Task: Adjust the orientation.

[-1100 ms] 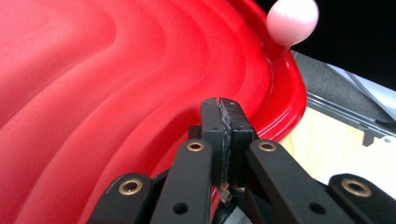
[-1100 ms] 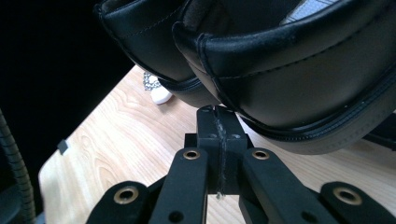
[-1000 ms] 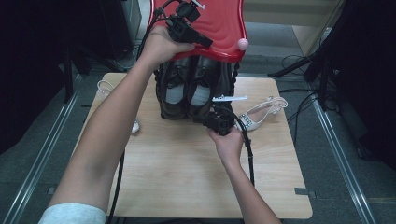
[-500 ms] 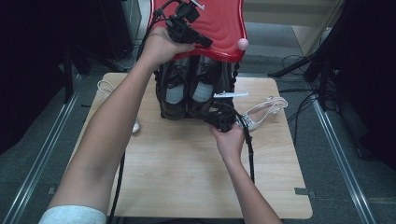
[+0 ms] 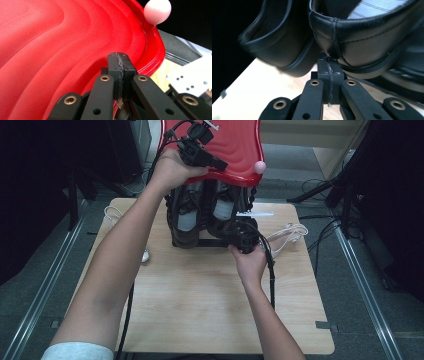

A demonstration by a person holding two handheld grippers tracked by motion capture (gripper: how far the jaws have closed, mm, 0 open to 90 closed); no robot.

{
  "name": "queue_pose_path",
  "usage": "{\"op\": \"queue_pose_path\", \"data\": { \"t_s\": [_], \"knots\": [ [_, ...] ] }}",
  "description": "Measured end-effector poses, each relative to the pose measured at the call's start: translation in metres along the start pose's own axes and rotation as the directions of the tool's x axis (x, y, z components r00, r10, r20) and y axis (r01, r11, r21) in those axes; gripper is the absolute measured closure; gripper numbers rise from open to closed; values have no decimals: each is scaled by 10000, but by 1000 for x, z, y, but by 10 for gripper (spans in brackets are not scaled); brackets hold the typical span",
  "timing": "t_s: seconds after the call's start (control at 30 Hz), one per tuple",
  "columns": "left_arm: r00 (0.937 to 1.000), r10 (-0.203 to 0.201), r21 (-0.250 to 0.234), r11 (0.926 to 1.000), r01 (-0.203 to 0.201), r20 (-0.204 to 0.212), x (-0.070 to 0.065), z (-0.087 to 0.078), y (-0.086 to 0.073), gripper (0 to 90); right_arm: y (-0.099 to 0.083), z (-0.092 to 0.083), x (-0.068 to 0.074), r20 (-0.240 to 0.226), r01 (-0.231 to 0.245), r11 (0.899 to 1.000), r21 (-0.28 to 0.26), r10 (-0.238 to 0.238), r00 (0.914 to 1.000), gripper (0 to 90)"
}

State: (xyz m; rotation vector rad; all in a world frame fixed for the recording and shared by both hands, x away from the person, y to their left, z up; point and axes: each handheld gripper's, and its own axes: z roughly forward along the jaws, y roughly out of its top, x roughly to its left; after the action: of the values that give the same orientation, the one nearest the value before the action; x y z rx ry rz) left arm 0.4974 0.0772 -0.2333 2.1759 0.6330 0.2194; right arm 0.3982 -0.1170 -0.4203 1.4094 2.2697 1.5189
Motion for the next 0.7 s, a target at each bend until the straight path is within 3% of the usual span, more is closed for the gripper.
{"op": "queue_pose_path", "data": {
  "t_s": [0.23,0.33,0.4,0.43,0.47,0.57,0.7],
  "knots": [
    [10000,-34,-9,10000,34,-4,0,0,0,900,6,-10,-19,533,-549,9975,-449,573,9969,900],
    [10000,-50,-8,10000,50,9,0,0,0,900,7,-10,-20,747,-481,9973,-556,521,9958,900],
    [10000,14,1,10000,-14,4,0,0,0,900,11,-10,-20,1682,-321,9969,-724,439,9848,900],
    [10000,14,1,10000,-14,4,0,0,0,900,11,-10,-20,1682,-321,9969,-724,439,9848,900],
    [10000,-21,-6,10000,21,5,0,0,-1,900,10,-9,-27,1825,-638,9953,-722,761,9803,900],
    [10000,-30,-27,10000,30,47,1,0,-1,900,2,-12,-31,1310,-900,9914,-956,1021,9861,900],
    [9999,-89,-15,10000,89,67,1,0,-1,900,-3,-14,-24,1042,-713,9938,-850,800,9913,900]
  ]
}}
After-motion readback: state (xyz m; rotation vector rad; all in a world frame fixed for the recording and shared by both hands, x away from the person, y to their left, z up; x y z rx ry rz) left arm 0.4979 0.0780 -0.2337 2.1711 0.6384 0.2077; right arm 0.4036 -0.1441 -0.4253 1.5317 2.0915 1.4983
